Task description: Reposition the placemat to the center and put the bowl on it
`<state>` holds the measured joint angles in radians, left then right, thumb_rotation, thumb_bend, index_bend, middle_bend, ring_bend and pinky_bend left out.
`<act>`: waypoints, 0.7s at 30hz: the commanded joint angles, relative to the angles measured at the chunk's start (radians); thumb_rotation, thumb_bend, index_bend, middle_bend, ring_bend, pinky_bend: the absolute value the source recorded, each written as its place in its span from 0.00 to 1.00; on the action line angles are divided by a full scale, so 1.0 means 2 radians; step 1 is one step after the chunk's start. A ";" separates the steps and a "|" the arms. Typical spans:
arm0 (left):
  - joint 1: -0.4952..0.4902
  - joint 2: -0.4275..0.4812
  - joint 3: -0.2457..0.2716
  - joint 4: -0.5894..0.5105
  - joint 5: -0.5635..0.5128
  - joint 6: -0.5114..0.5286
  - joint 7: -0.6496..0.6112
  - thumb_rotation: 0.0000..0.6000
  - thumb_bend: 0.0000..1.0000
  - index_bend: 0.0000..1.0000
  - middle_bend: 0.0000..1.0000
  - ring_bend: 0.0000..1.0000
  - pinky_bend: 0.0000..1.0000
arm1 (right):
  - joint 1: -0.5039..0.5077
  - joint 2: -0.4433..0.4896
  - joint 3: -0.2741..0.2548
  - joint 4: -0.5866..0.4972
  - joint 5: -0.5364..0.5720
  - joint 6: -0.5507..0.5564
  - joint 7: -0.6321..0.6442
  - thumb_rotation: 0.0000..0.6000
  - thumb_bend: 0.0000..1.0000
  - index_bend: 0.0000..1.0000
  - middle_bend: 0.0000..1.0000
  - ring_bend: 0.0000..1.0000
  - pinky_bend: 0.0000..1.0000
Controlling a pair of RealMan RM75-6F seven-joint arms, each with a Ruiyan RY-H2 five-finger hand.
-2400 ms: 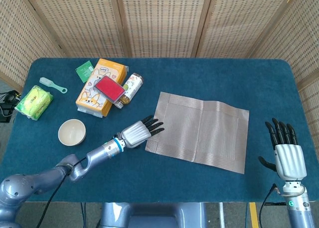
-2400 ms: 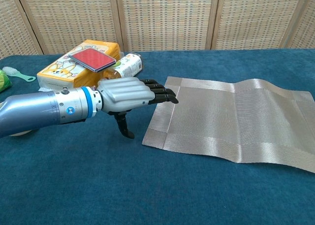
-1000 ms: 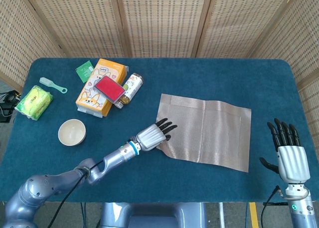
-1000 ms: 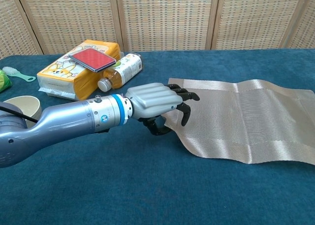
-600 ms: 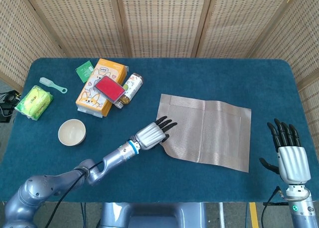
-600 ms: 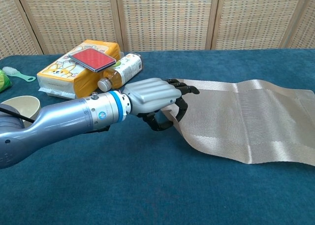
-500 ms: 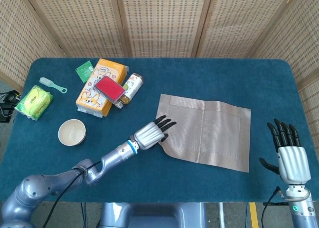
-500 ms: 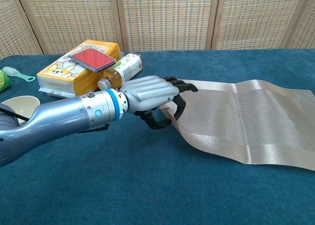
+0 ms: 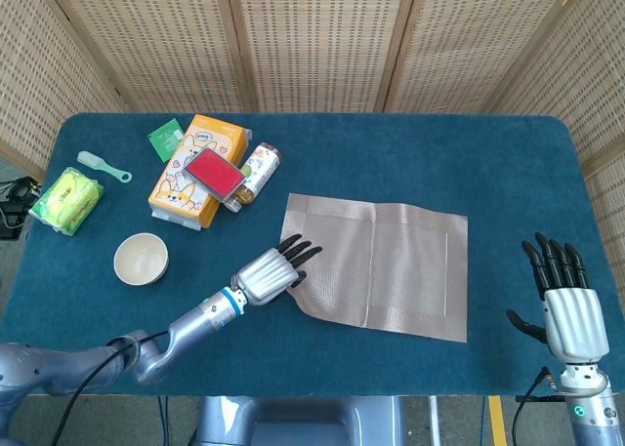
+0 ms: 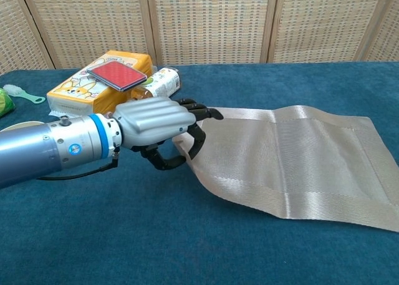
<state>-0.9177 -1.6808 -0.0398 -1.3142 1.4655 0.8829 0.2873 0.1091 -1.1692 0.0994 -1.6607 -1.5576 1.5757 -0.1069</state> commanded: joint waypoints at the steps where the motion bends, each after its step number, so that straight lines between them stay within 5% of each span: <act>1: 0.030 0.042 0.009 -0.077 -0.049 0.007 0.083 1.00 0.51 0.79 0.00 0.00 0.00 | 0.000 0.000 0.000 -0.001 -0.001 0.001 0.000 1.00 0.00 0.00 0.00 0.00 0.00; 8: 0.061 0.080 0.035 -0.167 -0.082 0.031 0.165 1.00 0.51 0.79 0.00 0.00 0.00 | -0.002 0.003 -0.001 -0.004 -0.007 0.005 0.001 1.00 0.00 0.00 0.00 0.00 0.00; 21: 0.096 0.126 0.088 -0.242 -0.075 0.044 0.199 1.00 0.51 0.79 0.00 0.00 0.00 | -0.005 0.006 -0.002 -0.008 -0.014 0.009 0.003 1.00 0.00 0.00 0.00 0.00 0.00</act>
<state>-0.7387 -1.4421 0.1225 -1.7822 1.3115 0.9674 0.6750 0.0985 -1.1574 0.0950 -1.6772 -1.5857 1.5933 -0.1013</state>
